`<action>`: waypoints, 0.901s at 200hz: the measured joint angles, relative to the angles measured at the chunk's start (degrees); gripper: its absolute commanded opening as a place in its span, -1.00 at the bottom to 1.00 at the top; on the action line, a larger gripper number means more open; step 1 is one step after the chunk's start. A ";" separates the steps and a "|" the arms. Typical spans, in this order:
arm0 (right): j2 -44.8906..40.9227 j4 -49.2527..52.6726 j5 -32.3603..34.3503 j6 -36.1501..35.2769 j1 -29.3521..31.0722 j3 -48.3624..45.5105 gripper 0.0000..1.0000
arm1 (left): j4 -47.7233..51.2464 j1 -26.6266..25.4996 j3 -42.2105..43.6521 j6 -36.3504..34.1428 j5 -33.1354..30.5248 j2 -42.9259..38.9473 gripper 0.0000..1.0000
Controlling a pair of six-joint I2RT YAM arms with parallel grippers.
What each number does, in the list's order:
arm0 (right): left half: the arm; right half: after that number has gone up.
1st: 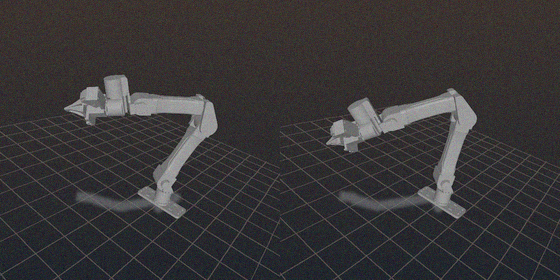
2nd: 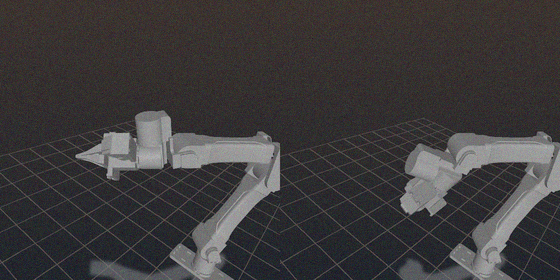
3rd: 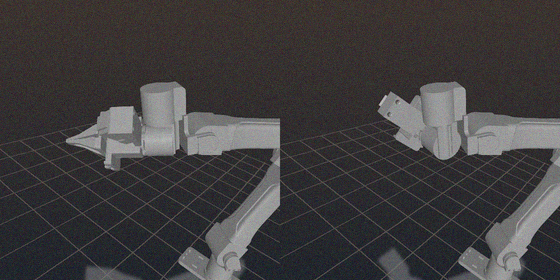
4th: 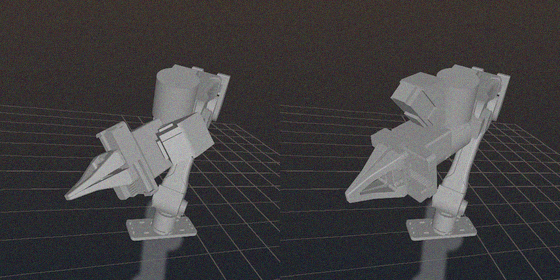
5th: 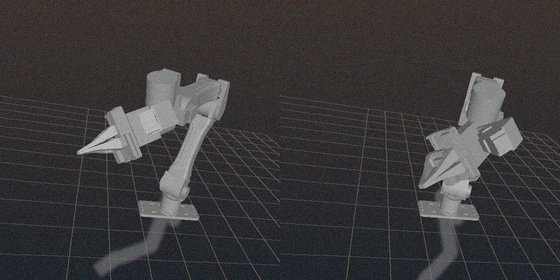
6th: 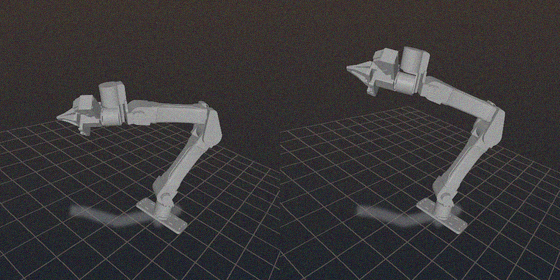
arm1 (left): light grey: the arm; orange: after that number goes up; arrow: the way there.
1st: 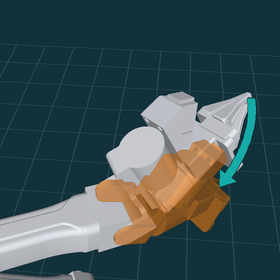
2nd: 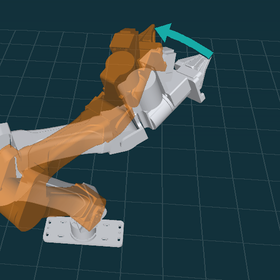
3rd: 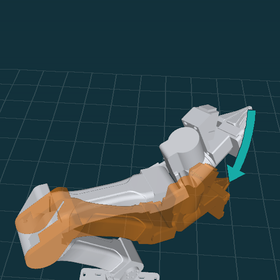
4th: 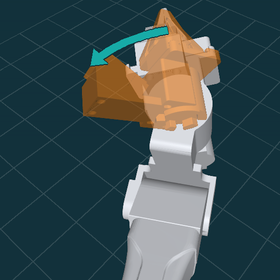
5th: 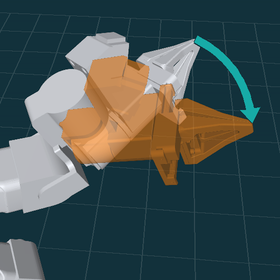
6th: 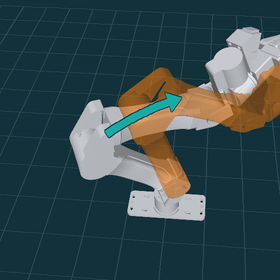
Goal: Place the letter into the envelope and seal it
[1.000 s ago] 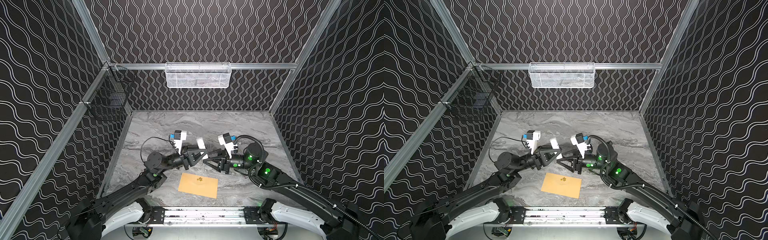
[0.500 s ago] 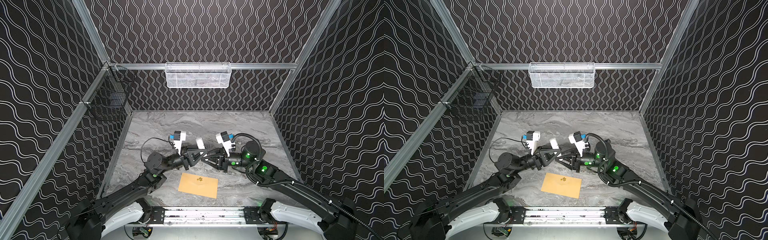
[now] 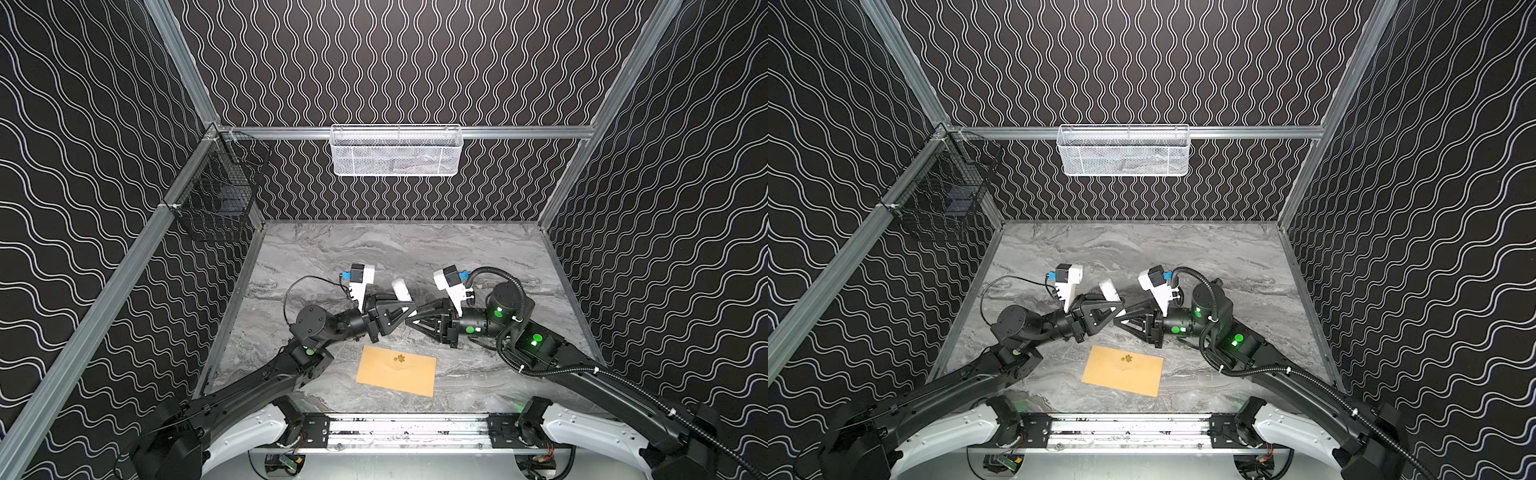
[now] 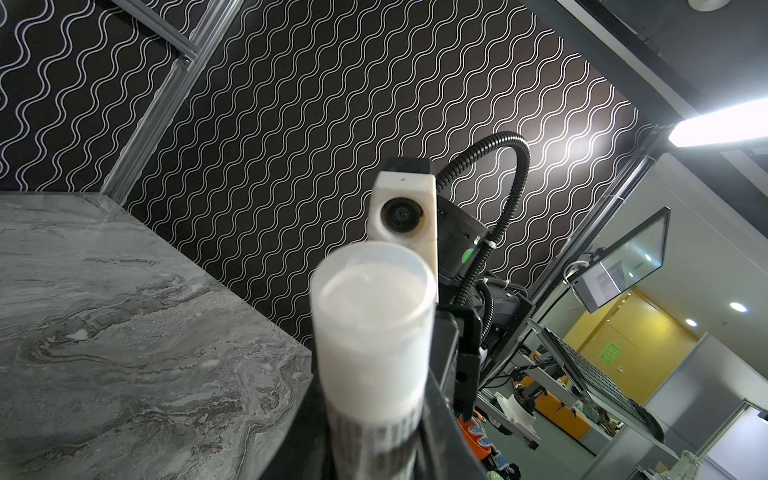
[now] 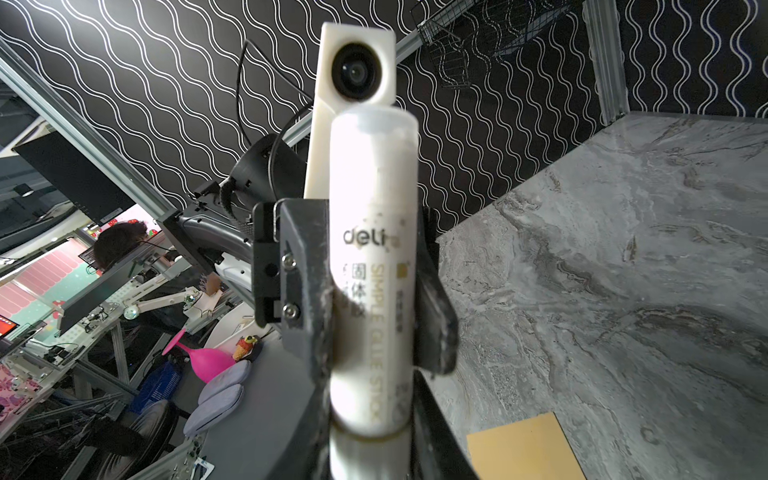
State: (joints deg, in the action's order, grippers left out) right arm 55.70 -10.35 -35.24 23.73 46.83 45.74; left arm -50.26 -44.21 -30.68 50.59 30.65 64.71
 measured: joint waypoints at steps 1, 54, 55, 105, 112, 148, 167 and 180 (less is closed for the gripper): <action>-0.07 0.17 0.02 -0.13 0.00 0.04 -0.74 | 0.07 0.00 0.02 0.00 0.00 -0.07 -1.00; -1.81 4.15 1.46 -2.32 0.00 0.79 -0.73 | 1.79 -0.02 0.72 -0.37 0.13 -1.46 -1.00; -1.81 4.17 1.49 -2.34 0.00 0.79 -0.73 | 1.75 -0.02 0.72 -0.37 0.13 -1.42 -1.00; -1.97 6.71 2.69 -3.21 -0.33 1.44 -0.12 | -1.51 0.04 0.70 -0.22 0.94 1.86 -1.00; -2.14 6.88 2.67 -3.39 -0.33 1.64 -0.04 | -1.38 0.04 0.70 -0.42 0.96 2.14 -1.00; -2.93 8.81 2.62 -4.87 -0.35 2.01 0.06 | -1.31 0.04 0.70 -1.46 1.40 2.19 -1.00; -2.27 9.16 2.32 -4.96 -0.44 2.12 -0.02 | -1.29 0.04 0.70 -1.49 1.62 2.12 -1.00; -1.57 9.60 1.68 -5.11 -0.44 2.49 -0.10 | -1.29 0.04 0.70 -1.51 1.73 2.10 -1.00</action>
State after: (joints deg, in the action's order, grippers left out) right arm 54.13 -0.75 -33.56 18.61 46.39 48.23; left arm -51.55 -44.16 -29.98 49.08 32.38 66.81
